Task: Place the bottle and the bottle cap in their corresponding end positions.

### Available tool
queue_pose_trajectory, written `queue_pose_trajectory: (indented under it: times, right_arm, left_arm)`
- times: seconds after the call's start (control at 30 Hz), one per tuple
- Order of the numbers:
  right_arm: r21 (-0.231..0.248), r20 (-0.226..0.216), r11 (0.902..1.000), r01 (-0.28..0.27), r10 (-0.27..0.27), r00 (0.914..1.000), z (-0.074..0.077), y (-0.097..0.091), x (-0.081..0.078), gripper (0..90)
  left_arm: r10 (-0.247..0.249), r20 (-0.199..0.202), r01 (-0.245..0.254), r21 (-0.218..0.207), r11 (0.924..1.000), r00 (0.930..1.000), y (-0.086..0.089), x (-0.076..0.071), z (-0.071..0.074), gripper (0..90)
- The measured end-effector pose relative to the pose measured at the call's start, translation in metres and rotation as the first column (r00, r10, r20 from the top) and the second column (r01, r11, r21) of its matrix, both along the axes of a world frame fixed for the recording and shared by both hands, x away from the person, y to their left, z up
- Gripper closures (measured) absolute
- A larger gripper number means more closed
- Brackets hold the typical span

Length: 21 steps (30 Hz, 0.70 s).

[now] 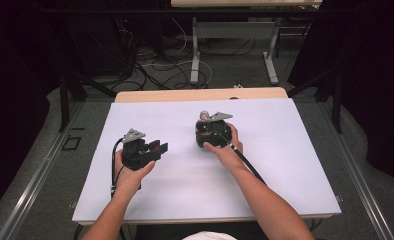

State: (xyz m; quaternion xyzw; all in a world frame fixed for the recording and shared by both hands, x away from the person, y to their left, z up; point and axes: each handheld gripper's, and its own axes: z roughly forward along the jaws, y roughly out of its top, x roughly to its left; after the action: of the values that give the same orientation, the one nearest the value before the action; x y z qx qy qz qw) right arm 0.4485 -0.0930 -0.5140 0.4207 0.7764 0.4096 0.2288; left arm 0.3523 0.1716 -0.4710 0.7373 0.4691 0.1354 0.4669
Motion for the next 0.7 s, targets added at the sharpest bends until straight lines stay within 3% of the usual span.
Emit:
queue_pose_trajectory:
  times: [0.47, 0.7]
  right_arm:
    - [-0.005, 0.006, 0.9999, -0.014, 0.014, 0.9999, -0.0015, 0.0003, 0.0007, 27.9]
    - [0.028, -0.026, 0.9996, -0.001, 0.002, 0.9997, -0.0024, -0.0036, 0.0029, 20.4]
  left_arm:
    - [0.007, -0.002, -0.007, -0.007, 0.9999, 1.0, -0.0001, 0.0003, -0.0012, 62.1]
    - [0.004, -0.003, -0.004, -0.007, 1.0, 1.0, 0.0002, 0.0011, -0.0026, 62.0]
